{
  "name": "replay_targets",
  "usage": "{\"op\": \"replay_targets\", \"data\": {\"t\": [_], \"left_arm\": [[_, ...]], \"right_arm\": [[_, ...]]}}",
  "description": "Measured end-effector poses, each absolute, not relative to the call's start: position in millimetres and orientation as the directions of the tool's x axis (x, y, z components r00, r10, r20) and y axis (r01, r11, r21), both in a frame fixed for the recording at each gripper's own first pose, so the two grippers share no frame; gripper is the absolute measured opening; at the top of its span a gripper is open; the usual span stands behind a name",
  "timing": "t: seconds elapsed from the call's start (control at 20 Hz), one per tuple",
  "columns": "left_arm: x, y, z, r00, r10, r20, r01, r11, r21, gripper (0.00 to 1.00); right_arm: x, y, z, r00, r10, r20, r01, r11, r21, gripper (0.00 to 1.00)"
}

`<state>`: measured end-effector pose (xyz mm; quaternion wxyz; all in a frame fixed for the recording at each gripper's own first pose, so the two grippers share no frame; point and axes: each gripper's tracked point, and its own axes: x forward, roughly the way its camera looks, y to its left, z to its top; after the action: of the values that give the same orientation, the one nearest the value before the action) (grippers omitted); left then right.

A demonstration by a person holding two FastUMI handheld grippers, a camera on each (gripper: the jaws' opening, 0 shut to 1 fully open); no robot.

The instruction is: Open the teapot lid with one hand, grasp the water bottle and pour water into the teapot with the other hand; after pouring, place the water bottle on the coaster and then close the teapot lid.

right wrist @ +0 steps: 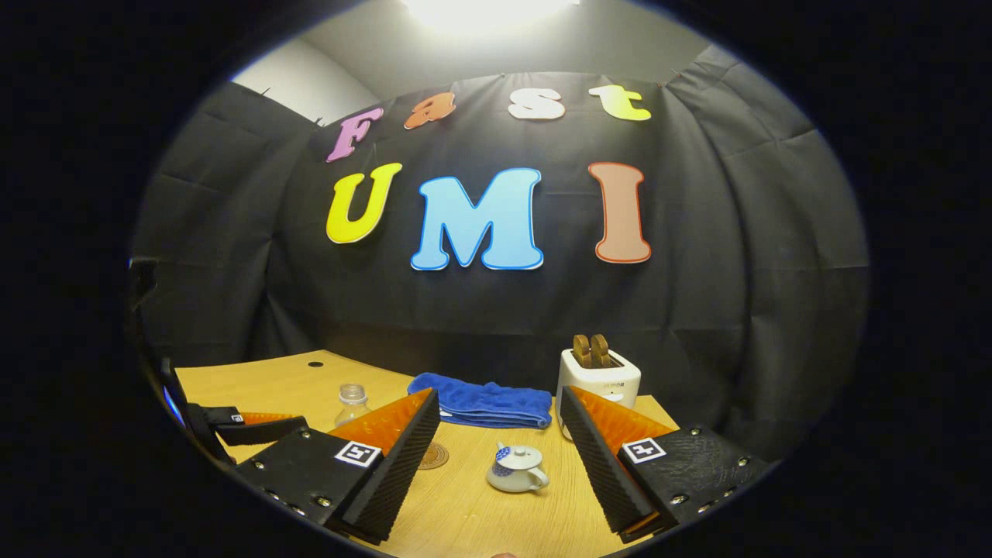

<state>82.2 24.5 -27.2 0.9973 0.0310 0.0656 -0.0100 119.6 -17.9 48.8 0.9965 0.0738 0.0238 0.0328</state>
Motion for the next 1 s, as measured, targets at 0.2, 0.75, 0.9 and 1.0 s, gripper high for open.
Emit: {"op": "replay_targets", "data": {"t": [0.2, 0.75, 0.9, 1.0], "left_arm": [[102.4, 33.8, -48.9, 0.983, -0.003, -0.183, 0.008, 1.000, 0.027, 1.00], [152.5, 32.3, -80.1, 0.968, -0.040, -0.250, 0.052, 0.998, 0.040, 0.99], [160.7, 29.4, -84.9, 0.966, -0.059, -0.253, 0.069, 0.997, 0.034, 1.00], [163.8, 28.1, -85.9, 0.964, -0.065, -0.257, 0.076, 0.996, 0.036, 1.00]], "right_arm": [[160.9, -26.6, 16.7, 0.994, 0.063, -0.090, -0.039, 0.970, 0.241, 0.97], [241.2, -10.5, -86.4, 0.965, 0.062, -0.254, -0.009, 0.978, 0.206, 0.82], [255.1, -10.7, -104.7, 0.956, 0.046, -0.291, 0.003, 0.986, 0.166, 0.64], [257.0, -9.1, -110.0, 0.949, 0.054, -0.312, 0.002, 0.984, 0.176, 0.64]]}}
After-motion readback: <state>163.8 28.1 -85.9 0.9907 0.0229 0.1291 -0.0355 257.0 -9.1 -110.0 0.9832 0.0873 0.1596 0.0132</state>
